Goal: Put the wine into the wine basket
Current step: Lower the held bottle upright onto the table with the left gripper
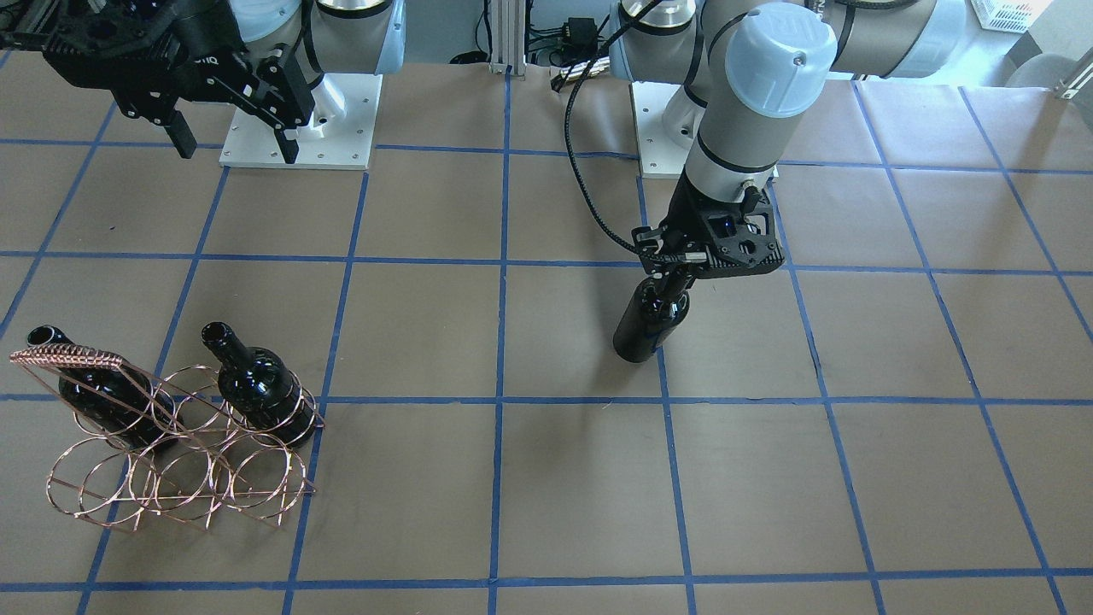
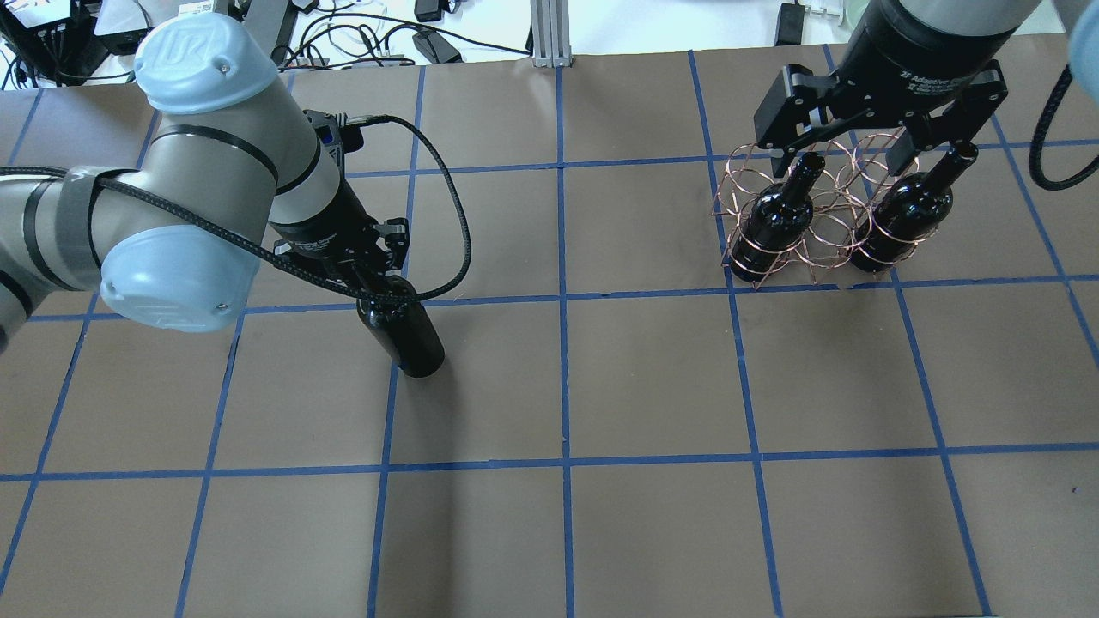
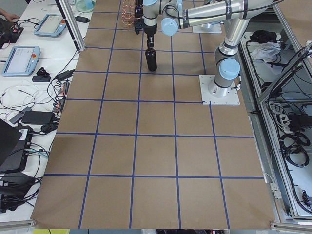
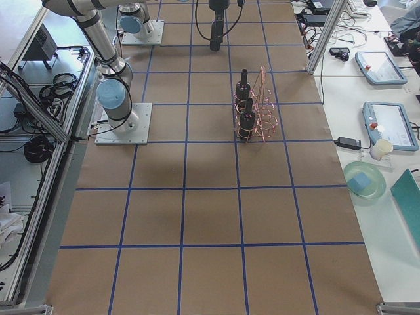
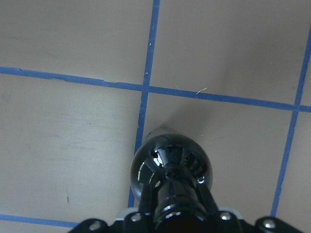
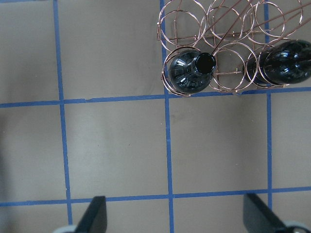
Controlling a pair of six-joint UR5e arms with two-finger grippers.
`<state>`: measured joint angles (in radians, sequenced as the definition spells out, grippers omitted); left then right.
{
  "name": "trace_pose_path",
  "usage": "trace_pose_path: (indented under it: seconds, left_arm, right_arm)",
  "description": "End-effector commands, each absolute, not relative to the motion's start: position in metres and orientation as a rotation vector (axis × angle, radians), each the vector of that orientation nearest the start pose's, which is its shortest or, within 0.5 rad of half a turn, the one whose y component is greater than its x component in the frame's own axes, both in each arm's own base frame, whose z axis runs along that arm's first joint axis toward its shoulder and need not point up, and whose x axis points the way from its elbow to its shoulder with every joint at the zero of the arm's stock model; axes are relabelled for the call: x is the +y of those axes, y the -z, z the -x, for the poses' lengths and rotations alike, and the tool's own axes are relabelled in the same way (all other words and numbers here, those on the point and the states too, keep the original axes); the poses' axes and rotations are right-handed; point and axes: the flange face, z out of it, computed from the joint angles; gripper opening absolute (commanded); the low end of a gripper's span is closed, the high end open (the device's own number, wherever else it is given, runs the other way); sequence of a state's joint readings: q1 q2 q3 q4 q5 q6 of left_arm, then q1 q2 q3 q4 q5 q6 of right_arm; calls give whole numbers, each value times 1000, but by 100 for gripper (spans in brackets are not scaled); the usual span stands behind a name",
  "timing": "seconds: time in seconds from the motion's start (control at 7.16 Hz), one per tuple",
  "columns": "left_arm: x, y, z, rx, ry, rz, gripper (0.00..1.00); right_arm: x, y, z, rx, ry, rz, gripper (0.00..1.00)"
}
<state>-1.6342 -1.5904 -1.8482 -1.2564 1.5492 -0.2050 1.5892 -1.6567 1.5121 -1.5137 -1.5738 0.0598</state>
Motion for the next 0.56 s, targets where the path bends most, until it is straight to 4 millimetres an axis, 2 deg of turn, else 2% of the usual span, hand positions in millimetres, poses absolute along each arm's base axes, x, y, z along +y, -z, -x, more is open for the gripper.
trace_pose_path:
  seconds: [0.0,0.42]
  left_arm:
    - [-475,-372,167,3159,2,223,0]
    - [-477,-366,167,3156,-17,216,0]
  right_arm:
    - [-457,-552,-141,3138,137,-63,100]
    - [-457,-552,-141,3138,137,-63,100]
